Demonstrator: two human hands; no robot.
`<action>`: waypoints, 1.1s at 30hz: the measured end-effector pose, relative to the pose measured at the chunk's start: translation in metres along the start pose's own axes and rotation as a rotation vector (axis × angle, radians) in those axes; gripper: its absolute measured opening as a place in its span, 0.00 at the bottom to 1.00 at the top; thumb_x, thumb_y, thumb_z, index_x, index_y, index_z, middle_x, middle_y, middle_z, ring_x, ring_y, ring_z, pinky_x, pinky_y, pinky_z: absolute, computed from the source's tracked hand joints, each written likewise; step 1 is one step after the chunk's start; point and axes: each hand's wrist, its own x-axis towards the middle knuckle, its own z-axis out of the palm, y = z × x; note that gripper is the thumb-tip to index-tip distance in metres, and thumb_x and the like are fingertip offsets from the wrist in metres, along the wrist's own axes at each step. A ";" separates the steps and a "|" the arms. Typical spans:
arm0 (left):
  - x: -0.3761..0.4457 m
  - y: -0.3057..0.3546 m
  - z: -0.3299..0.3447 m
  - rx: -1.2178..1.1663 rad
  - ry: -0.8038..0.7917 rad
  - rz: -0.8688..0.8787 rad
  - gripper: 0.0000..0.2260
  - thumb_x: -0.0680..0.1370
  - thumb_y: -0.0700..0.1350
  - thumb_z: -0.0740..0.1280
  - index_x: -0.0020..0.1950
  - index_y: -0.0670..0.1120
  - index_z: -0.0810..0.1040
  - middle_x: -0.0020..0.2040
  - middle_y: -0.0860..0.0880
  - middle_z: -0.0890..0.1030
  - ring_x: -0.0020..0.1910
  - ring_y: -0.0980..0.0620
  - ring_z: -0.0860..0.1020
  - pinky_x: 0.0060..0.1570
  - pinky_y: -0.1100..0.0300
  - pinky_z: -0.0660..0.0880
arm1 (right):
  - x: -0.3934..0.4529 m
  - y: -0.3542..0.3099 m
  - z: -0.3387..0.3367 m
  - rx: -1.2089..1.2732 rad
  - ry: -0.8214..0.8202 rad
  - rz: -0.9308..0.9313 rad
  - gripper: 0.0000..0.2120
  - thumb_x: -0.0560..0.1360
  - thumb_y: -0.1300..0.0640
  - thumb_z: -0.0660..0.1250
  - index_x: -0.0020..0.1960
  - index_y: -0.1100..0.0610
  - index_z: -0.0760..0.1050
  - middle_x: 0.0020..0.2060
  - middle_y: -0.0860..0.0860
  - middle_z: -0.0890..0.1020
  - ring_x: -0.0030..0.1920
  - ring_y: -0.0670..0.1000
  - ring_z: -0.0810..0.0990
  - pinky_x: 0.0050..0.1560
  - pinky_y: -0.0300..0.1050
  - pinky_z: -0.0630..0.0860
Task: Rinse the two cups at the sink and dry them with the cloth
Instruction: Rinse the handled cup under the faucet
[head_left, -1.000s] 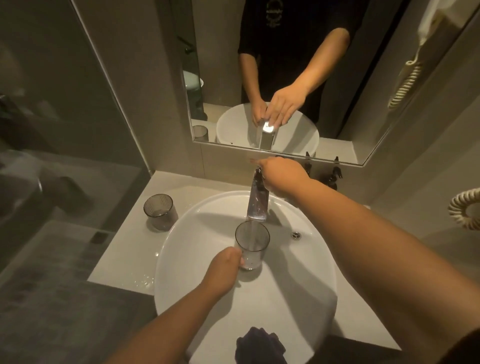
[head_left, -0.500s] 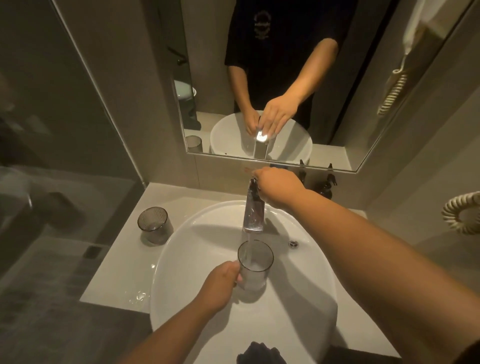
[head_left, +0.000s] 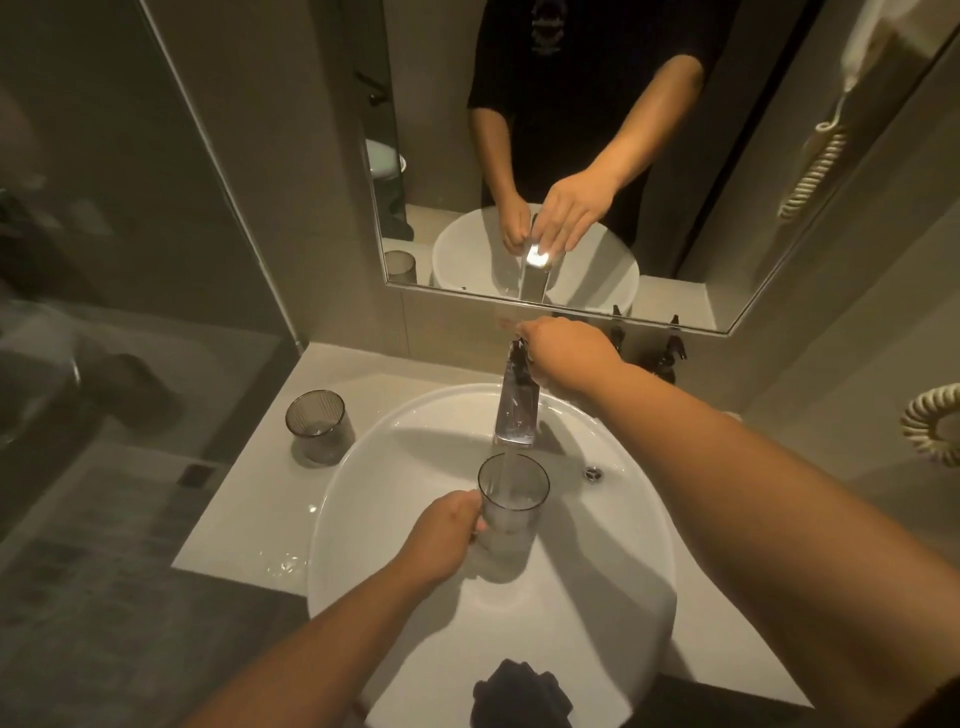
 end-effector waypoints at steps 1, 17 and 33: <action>0.002 0.003 -0.003 -0.003 0.014 0.004 0.17 0.77 0.54 0.54 0.35 0.47 0.73 0.37 0.48 0.78 0.37 0.50 0.73 0.44 0.53 0.71 | 0.000 0.000 0.000 -0.001 0.006 -0.002 0.22 0.72 0.65 0.61 0.65 0.56 0.72 0.52 0.58 0.81 0.46 0.60 0.80 0.40 0.52 0.77; -0.008 0.024 -0.023 1.594 -0.073 0.323 0.12 0.78 0.33 0.58 0.56 0.42 0.77 0.54 0.43 0.80 0.57 0.42 0.74 0.50 0.51 0.64 | -0.023 -0.007 0.008 0.317 0.077 0.136 0.23 0.77 0.56 0.61 0.71 0.58 0.61 0.67 0.59 0.69 0.52 0.61 0.78 0.50 0.58 0.76; -0.004 0.013 -0.017 -0.650 0.047 -0.401 0.19 0.81 0.45 0.61 0.30 0.48 0.66 0.25 0.50 0.69 0.24 0.53 0.69 0.29 0.61 0.75 | -0.126 -0.028 0.123 1.171 -0.019 0.575 0.17 0.82 0.46 0.57 0.56 0.56 0.78 0.53 0.50 0.79 0.57 0.52 0.75 0.59 0.46 0.69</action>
